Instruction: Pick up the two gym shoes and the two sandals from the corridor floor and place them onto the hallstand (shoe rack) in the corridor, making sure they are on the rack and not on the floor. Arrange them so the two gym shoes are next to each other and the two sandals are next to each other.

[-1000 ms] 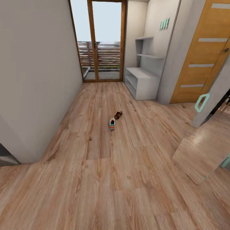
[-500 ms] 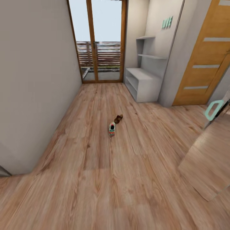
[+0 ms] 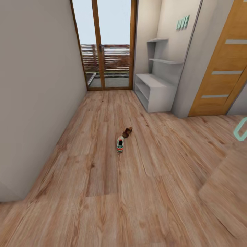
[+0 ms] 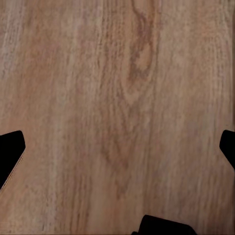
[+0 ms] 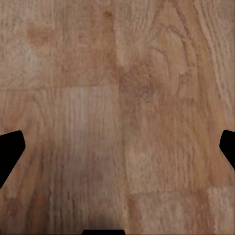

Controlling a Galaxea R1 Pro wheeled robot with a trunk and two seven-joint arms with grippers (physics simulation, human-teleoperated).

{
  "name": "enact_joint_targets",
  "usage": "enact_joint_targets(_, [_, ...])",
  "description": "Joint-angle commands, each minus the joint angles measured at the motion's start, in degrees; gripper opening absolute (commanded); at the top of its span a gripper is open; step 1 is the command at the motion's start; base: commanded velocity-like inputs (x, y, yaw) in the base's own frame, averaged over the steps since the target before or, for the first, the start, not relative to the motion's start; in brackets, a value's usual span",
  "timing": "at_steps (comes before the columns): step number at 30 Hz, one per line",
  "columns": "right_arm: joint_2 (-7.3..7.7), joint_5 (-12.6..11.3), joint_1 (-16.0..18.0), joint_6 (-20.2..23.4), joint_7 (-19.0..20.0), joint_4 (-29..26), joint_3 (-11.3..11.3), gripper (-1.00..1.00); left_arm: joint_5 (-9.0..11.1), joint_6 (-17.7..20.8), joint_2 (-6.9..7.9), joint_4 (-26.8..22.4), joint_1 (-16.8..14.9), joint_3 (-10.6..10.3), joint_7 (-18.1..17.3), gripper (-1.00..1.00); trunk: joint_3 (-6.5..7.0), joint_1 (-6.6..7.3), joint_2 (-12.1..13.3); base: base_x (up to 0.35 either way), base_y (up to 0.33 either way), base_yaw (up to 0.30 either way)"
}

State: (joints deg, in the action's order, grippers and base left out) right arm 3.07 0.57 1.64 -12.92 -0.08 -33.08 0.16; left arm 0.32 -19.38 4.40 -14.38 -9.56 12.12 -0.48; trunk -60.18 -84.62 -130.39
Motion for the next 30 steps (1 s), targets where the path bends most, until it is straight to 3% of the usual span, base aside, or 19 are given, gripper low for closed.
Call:
enact_joint_targets(1, [0.01,0.1,0.0,-0.2,0.0,0.0,0.0,1.0,0.0,-0.2,0.0,0.1,0.0,0.1,-0.1,1.0,-0.04,-0.03,0.0,0.339,0.0,0.0])
enact_joint_targets(30, [-0.08,0.0,0.0,-0.2,0.0,0.0,0.0,1.0,0.0,-0.2,0.0,0.1,0.0,0.1,0.0,1.0,-0.04,-0.03,0.0,0.338,0.0,0.0])
